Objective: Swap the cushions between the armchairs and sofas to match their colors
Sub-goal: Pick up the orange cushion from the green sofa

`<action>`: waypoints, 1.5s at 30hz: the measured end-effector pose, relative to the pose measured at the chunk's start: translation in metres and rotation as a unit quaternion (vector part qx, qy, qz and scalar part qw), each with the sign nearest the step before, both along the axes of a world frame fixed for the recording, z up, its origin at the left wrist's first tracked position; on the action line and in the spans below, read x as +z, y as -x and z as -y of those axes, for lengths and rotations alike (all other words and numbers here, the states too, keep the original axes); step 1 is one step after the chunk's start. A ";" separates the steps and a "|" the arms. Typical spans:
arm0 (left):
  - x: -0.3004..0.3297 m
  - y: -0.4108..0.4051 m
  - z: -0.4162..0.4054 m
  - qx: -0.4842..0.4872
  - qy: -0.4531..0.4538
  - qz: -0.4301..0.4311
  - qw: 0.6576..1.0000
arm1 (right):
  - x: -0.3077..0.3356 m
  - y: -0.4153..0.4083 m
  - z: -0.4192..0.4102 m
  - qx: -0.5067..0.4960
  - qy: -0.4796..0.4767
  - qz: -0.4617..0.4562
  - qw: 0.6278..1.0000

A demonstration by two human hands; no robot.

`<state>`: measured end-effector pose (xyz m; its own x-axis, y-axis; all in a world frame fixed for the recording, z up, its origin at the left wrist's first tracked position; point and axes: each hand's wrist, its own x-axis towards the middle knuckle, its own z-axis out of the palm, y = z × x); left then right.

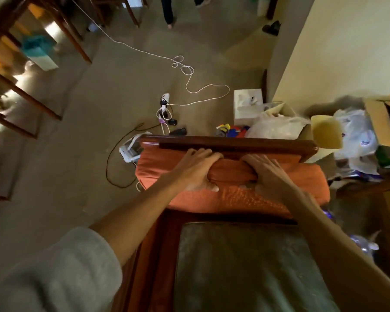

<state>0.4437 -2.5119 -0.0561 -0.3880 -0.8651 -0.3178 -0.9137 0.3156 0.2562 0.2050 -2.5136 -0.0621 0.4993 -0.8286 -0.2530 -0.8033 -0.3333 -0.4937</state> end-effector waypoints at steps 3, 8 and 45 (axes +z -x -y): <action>-0.064 -0.001 0.018 0.031 -0.048 0.024 0.998 | -0.069 -0.004 0.017 -0.035 -0.032 0.014 0.999; -0.096 -0.014 0.047 0.035 -0.034 0.046 0.998 | -0.099 -0.008 0.066 -0.035 -0.008 0.010 0.999; -0.059 -0.036 -0.108 0.175 0.059 -0.002 0.983 | -0.131 -0.018 -0.058 -0.035 -0.406 -0.323 0.854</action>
